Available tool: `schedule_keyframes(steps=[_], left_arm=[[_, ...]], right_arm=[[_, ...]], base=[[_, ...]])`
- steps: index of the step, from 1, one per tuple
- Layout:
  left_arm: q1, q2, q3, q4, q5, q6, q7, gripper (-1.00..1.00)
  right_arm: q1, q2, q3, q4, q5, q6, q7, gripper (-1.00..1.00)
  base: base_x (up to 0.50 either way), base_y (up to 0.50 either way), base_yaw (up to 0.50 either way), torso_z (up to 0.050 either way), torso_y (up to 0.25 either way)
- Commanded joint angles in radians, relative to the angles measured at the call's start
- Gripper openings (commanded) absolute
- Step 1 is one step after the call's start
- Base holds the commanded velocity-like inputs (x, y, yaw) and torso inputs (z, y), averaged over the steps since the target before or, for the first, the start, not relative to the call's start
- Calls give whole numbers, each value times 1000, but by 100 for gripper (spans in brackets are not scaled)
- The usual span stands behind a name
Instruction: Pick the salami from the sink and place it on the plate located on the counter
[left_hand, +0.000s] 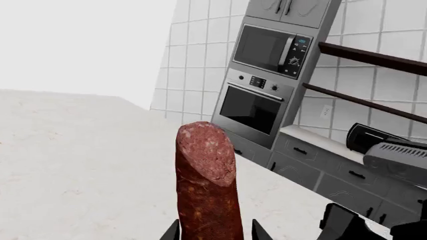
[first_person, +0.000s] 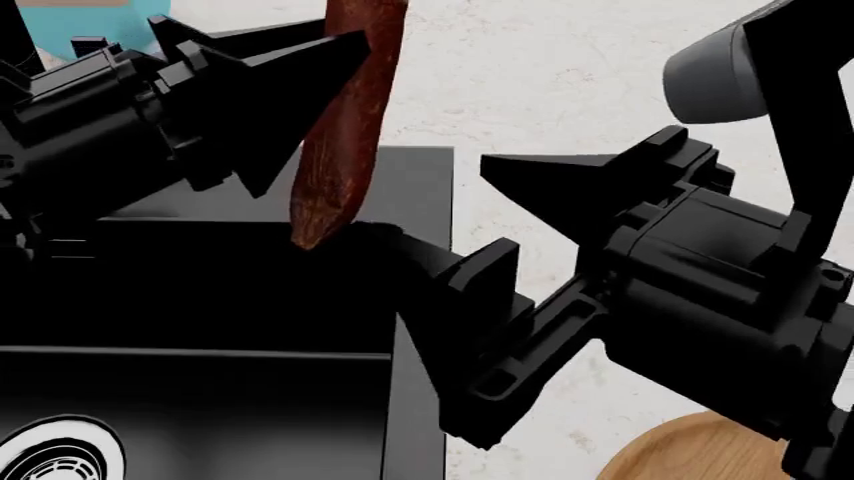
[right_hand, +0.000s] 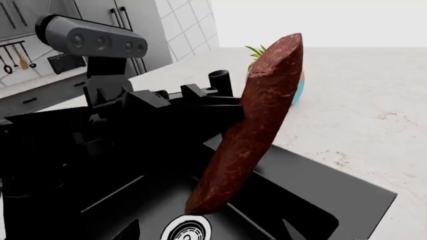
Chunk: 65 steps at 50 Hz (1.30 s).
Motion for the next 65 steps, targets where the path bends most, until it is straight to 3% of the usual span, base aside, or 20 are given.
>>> schedule_keyframes(steps=[1,34,35,53,54,65], left_arm=[[16,13,-10,9,-58,79,-3,-100],[20,5,15,28,-187,82,-80,-100],[19,5,17,26,-188,84,-81,-100],[26,-17,51,3,-225,104,-84,-100],[28,-19,53,6,-228,105,-84,100],[45,-52,39,15,-248,111,-110,100]], right_arm=[[8,-55,-39,39,-53,-11,-54,100],[45,-139,-148,196,-300,-38,-217,100],[43,-138,-145,195,-294,-39,-217,-100],[45,-125,-142,173,-280,-42,-204,-100],[47,-124,-144,171,-287,-42,-201,-100],[34,-91,-139,148,-298,-44,-154,-100]], base=[[0,0,0,0,0],[0,0,0,0,0],[0,0,0,0,0],[0,0,0,0,0],[0,0,0,0,0],[0,0,0,0,0]])
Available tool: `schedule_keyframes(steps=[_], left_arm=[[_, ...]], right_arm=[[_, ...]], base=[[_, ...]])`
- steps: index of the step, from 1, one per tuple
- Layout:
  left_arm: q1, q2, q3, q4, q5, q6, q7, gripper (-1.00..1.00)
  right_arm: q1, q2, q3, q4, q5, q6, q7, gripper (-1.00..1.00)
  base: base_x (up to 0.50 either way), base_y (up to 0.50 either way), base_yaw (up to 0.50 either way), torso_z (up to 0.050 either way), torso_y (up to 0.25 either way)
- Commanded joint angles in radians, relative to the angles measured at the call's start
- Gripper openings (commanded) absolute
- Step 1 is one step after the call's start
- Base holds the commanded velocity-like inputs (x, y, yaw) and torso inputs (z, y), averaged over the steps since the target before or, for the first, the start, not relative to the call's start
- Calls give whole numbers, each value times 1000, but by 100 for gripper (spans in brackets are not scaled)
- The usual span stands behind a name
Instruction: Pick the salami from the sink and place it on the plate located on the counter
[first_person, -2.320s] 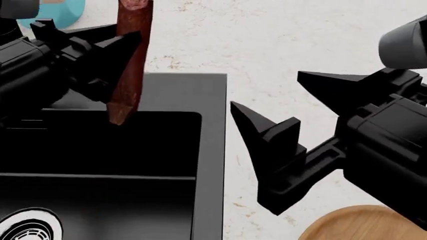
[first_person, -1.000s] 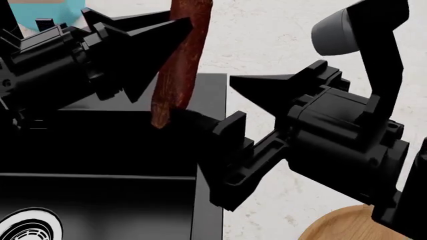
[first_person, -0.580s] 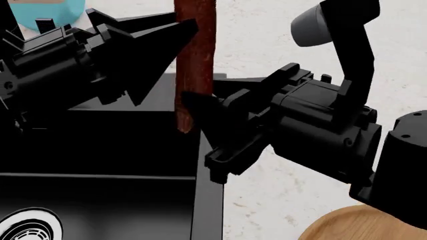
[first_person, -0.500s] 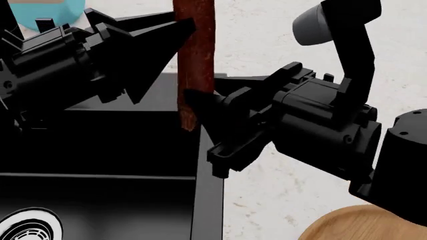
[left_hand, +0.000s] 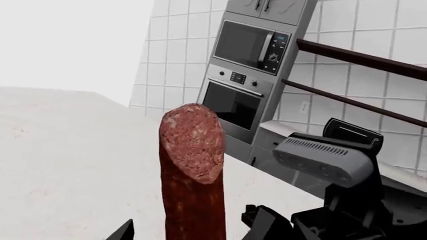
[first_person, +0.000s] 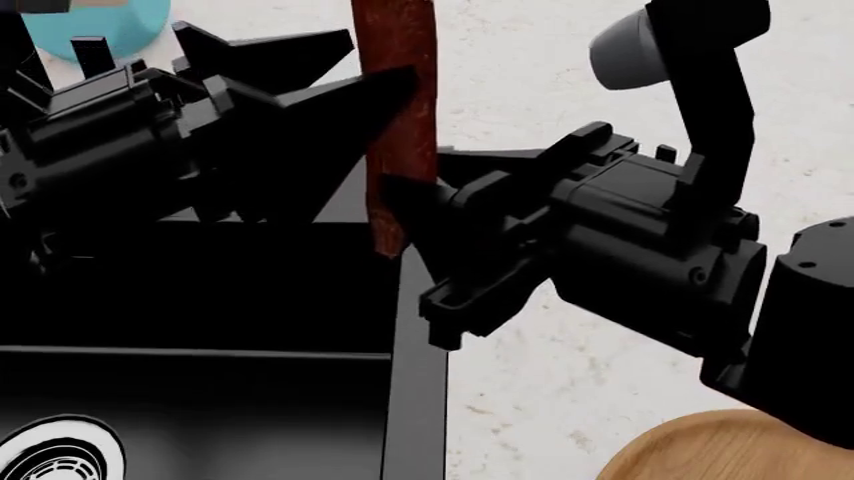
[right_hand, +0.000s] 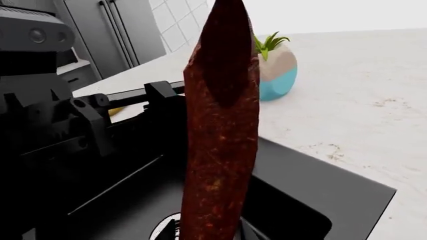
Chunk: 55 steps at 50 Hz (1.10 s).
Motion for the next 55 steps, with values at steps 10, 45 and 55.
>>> schedule_keyframes(steps=[10,45,55], left_arm=[[54,-42,-61,54,-67,51,-54,100],[148,-100,-38,183,-17,68,-244,100],[151,-102,-16,157,4,105,-230,100]], right_arm=[[-31,83,14,-47,27,19,110,-100],[128,328,-257,-169,643,107,991,-100],[141,353,-270,-176,667,109,1010,-100]], base=[[0,0,0,0,0],[0,0,0,0,0],[0,0,0,0,0]])
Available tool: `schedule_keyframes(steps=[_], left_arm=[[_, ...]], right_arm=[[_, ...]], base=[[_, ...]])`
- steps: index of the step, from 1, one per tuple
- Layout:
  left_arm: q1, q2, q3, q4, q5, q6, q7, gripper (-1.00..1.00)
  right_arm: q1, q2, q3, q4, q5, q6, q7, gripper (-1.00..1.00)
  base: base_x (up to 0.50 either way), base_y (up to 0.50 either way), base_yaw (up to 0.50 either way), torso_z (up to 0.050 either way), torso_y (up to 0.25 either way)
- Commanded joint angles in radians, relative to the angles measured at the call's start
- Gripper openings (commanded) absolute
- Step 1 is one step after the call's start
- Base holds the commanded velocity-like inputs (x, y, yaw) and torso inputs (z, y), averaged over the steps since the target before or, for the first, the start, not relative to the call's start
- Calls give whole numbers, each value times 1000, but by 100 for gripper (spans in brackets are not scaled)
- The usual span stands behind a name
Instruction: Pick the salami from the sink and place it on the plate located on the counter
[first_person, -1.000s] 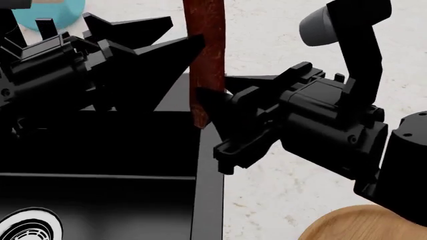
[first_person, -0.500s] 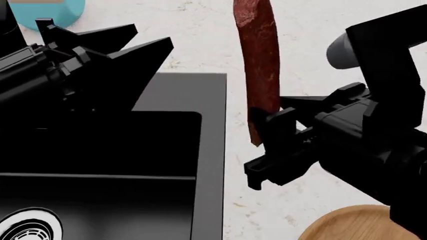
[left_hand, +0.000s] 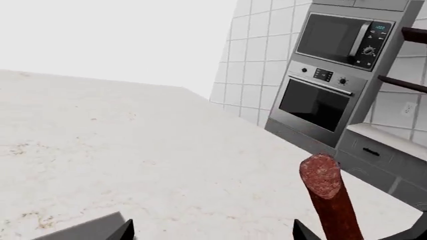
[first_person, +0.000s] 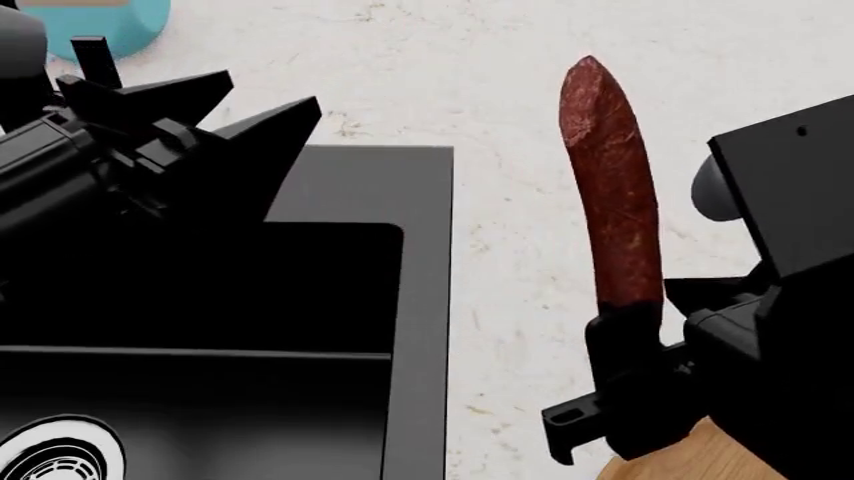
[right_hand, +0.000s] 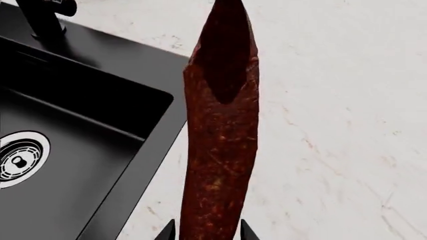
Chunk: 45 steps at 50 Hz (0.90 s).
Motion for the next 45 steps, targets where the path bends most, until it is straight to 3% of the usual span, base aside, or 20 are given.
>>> schedule_keyframes(steps=[1,23,45], left_arm=[[28,5,6,10,25,98,8,100],[31,-7,19,-11,8,118,23,100],[39,-9,40,-32,5,151,37,100]], right_arm=[[23,40,-53,-6,72,-3,89,-100],[135,207,-269,-43,375,32,364,-100],[154,289,-402,0,502,64,464,-100]], base=[[0,0,0,0,0],[0,0,0,0,0],[0,0,0,0,0]])
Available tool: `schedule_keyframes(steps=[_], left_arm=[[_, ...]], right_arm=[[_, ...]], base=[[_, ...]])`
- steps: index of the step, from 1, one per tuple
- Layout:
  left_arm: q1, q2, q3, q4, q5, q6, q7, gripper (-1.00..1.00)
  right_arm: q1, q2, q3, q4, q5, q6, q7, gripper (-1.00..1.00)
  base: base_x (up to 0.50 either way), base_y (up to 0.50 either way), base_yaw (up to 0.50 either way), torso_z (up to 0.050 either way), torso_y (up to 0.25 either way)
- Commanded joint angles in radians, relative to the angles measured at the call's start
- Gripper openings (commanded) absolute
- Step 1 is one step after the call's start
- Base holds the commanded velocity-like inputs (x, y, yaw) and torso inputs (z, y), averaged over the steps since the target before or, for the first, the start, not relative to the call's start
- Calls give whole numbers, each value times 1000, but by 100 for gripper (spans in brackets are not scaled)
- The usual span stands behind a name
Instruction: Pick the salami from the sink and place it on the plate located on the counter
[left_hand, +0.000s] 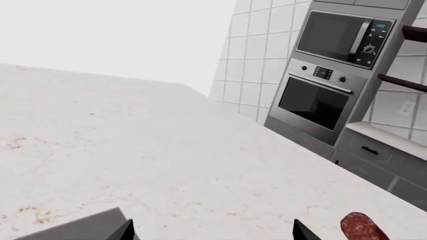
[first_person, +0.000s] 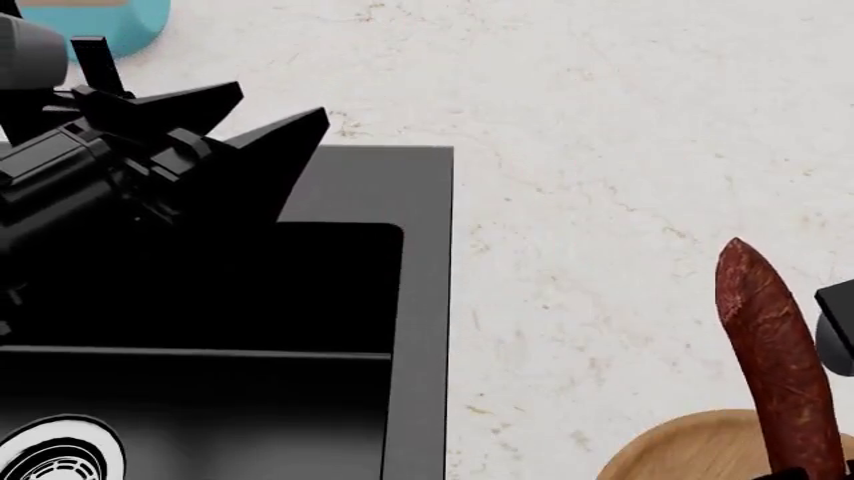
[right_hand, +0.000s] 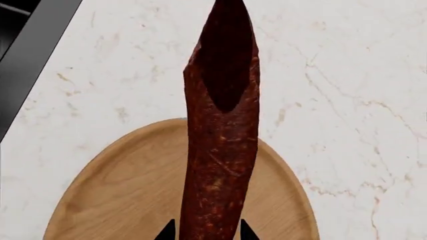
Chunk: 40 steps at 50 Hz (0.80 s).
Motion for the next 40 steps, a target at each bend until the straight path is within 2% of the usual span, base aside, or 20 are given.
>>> schedule_keyframes(steps=[1,23,40], left_arm=[[21,10,-12,6,-3,82,19,100],[28,3,9,-16,-4,112,36,100],[27,-1,15,-18,-17,118,30,100]], right_arm=[[15,24,-81,24,58,13,62,-100],[-25,29,-175,45,55,31,75,-100],[-104,62,-185,21,-23,34,-9,-100]], base=[[0,0,0,0,0],[0,0,0,0,0],[0,0,0,0,0]])
